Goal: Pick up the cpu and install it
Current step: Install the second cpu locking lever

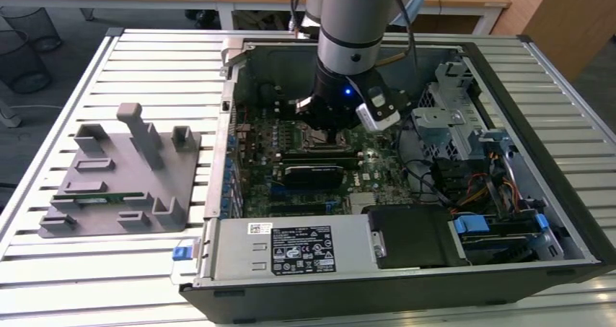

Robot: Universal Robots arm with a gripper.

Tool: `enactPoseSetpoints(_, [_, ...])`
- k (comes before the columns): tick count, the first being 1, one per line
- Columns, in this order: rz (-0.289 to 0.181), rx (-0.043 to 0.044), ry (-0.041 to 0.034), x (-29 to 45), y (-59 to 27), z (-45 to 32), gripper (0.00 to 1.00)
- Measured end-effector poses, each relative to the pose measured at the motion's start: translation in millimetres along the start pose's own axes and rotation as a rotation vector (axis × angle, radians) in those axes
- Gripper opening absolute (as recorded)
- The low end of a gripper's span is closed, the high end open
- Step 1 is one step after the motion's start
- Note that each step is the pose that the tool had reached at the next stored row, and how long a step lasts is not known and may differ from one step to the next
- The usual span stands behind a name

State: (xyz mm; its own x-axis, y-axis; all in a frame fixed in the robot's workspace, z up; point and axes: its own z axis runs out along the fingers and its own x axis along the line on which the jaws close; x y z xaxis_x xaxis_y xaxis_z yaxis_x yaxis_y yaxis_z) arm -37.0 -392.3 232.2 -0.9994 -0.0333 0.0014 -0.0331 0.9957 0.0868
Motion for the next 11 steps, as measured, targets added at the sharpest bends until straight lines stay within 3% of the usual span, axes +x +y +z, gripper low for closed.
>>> enactPoseSetpoints(6, [0.0, -0.0028, -0.0002, 11.7, -1.2, 1.4, 0.11])
enactPoseSetpoints(11, [0.0, -0.0031, -0.0002, 18.0, -1.7, 8.4, 0.11])
